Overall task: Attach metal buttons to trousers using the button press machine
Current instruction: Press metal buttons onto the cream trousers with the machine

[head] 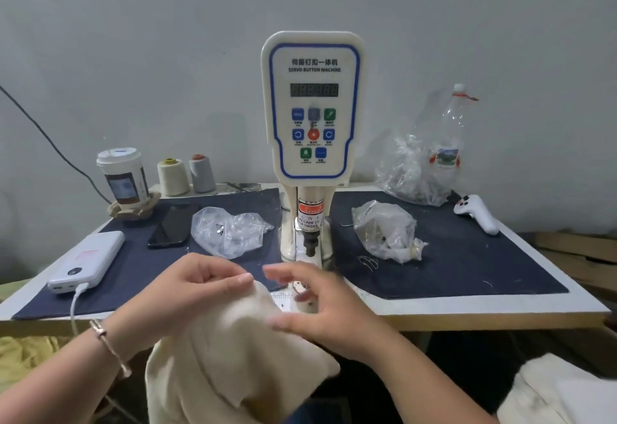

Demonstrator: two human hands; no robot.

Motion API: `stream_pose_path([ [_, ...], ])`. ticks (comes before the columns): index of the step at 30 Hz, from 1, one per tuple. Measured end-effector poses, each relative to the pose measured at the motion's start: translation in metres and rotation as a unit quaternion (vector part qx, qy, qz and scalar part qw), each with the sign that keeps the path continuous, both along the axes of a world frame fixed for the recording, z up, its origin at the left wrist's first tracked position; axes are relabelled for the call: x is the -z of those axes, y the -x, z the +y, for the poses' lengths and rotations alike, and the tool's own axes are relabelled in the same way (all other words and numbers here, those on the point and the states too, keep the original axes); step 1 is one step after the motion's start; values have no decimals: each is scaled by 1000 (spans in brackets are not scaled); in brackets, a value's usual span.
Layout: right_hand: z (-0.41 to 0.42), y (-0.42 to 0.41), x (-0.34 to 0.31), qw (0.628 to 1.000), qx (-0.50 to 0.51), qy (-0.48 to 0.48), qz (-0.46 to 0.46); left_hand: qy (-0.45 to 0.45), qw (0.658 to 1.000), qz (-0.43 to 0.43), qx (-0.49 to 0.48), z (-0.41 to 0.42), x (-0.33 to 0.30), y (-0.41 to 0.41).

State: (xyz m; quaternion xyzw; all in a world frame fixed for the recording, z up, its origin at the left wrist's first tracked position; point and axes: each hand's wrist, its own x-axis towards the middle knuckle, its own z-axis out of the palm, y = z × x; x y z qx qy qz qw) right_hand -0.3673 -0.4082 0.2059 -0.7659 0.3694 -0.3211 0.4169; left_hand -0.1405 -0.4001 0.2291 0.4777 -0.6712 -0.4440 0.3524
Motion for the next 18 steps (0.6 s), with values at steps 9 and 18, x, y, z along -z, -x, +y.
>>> stream_pose_path([
  [9, 15, 6, -26, 989, -70, -51, -120, 57, 998, 39, 4, 28, -39, 13],
  [18, 16, 48, -31, 974, -137, -112, -140, -117, 974, 65, 183, 29, -43, 11],
])
